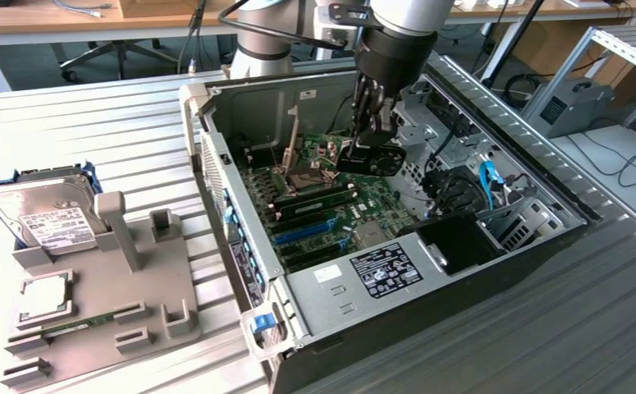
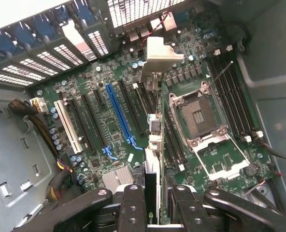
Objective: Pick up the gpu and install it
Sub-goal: 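Insert the gpu into the slot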
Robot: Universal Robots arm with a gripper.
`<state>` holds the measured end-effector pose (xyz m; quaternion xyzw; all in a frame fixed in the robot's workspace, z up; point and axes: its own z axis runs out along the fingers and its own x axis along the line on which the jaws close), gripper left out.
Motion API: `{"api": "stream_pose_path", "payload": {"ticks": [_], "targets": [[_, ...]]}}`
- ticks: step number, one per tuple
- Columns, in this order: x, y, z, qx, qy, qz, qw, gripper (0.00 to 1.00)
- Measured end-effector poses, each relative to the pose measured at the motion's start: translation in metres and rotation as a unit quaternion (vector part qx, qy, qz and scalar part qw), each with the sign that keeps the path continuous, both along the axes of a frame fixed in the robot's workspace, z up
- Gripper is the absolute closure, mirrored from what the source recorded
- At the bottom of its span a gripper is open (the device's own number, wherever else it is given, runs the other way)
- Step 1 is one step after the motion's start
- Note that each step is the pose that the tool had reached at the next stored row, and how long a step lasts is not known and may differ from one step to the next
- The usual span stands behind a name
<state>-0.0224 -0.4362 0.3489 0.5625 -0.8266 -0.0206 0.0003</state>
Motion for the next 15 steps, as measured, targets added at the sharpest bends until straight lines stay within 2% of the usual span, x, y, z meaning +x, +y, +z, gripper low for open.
{"api": "stream_pose_path", "payload": {"ticks": [15], "targets": [[0.0000, 0.0000, -0.0002, 0.0000, 0.0000, 0.014, 0.9999, 0.74]]}}
